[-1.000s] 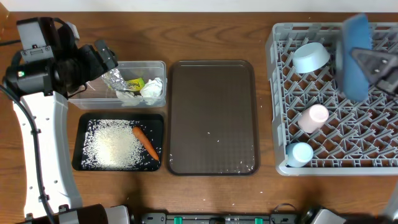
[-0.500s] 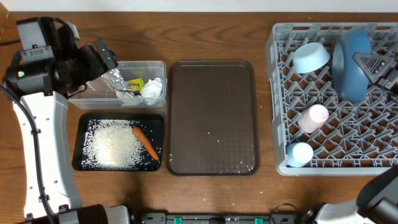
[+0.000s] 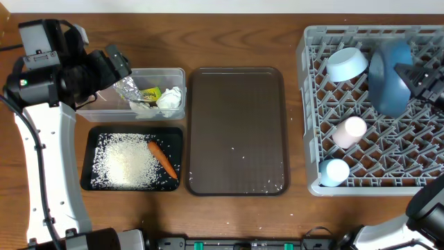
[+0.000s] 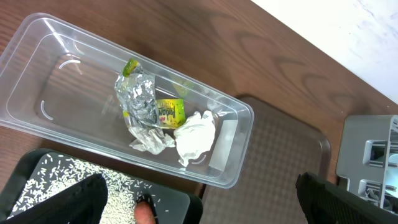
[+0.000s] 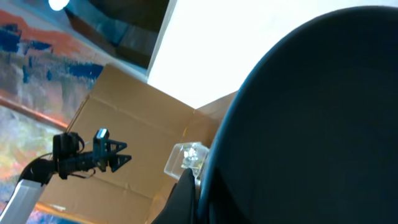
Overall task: Sort waste into correct bins and load items into the dishwasher rack
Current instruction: 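Lift the blue plate and carry it into the rack's right side, then lower the blue plate into the rack slots and open the right gripper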
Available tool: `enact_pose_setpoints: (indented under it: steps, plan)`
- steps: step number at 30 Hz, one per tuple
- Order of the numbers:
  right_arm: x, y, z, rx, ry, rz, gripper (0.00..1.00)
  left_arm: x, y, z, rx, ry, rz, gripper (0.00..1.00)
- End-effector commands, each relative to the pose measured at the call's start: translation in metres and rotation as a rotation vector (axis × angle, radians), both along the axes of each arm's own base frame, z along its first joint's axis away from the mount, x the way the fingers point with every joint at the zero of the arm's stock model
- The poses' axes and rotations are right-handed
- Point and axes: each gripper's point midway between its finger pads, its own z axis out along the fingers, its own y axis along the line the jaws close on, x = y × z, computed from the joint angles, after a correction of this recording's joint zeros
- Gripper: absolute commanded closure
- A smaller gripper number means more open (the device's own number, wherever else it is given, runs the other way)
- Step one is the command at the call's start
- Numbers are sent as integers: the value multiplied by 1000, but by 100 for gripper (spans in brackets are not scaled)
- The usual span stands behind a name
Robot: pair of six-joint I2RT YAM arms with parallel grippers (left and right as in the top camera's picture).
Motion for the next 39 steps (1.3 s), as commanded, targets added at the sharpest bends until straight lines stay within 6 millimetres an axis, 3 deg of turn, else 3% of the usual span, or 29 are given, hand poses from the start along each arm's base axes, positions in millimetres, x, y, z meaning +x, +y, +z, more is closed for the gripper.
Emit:
enact_pose_setpoints:
  steps: [1,7,11,14,20,24,32,36,39]
  plan:
    - [2,-29,-18,-25,67,-102,97,-1,2,8,9,-20,9,1]
    - [-11,-63,-18,-2,89,-189,88,-1,2,8,9,-20,8,1]
    - [-20,-88,-32,27,201,-295,62,-1,2,8,9,-20,8,1]
    - [-30,-110,-42,77,305,-384,55,-1,2,8,9,-20,9,1]
    - [-49,-147,-54,132,409,-529,2,-1,2,8,9,-20,8,1]
    - [-58,-163,-60,115,435,-592,1,-1,2,8,9,-20,8,1]
    - [-57,-173,-57,-11,434,-672,1,-1,2,8,9,-20,9,1]
    - [-54,-171,-45,-155,407,-709,1,-1,2,8,9,-20,9,1]
    - [-42,-156,-40,-267,395,-697,1,-1,2,8,9,-20,8,1]
